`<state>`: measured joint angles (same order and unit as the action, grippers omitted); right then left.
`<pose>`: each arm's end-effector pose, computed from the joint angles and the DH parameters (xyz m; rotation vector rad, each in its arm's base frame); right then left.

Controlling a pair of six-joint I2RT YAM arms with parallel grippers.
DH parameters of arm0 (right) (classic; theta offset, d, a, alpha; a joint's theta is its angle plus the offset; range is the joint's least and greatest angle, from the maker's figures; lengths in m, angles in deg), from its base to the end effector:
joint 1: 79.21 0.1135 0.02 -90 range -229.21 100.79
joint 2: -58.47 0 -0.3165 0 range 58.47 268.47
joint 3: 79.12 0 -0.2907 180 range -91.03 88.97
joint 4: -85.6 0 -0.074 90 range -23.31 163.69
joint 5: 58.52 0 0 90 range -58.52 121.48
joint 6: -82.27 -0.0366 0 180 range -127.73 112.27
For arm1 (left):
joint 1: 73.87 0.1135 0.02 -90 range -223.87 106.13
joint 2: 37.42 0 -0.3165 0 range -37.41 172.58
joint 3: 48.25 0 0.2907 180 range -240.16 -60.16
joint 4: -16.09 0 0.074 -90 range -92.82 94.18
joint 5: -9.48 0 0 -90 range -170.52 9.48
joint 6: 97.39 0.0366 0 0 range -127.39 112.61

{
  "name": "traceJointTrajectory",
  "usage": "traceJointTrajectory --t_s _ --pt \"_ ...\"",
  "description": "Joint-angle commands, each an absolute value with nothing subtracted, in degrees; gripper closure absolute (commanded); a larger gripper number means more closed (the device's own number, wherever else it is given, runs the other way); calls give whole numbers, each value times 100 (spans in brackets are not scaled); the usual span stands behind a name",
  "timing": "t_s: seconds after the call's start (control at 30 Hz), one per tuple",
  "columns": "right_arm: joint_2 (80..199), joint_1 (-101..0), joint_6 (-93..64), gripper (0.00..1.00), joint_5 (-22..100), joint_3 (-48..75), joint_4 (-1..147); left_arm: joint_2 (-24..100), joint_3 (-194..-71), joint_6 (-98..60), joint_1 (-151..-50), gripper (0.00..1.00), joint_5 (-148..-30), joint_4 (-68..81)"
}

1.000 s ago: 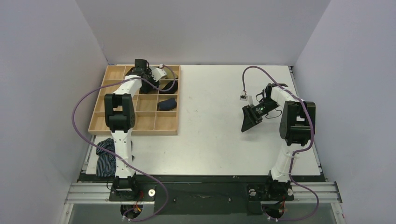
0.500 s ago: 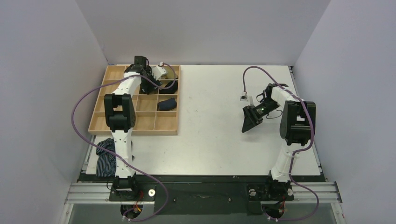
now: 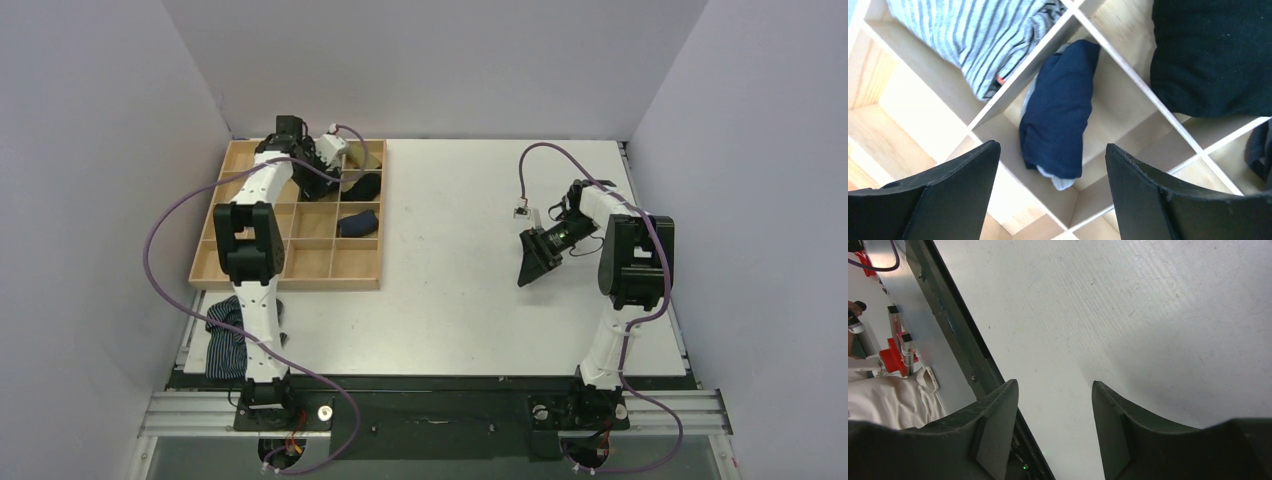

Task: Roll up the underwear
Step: Place the underwear in the storage box.

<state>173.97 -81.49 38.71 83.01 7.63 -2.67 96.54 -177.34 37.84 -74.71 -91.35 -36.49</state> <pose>0.3922 0.0131 0.1985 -0.8057 2.6209 1.4050 0.5883 -0.0155 0.2240 1.0612 2.3156 0.0573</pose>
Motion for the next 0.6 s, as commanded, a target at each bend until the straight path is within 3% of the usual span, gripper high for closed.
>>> traceJointTrajectory --t_s 0.0,0.2,0.57 --pt "17339 -8196 4085 48 8562 573 -369 9073 -17761 3294 -7180 24 -9558 -3619" --pt "17315 -8202 4105 48 8549 591 -374 9202 -17944 2833 -7010 24 -9948 -3716" --pt "17342 -8220 4104 48 8568 600 -383 9579 -17968 2392 -7057 25 -9271 -3143"
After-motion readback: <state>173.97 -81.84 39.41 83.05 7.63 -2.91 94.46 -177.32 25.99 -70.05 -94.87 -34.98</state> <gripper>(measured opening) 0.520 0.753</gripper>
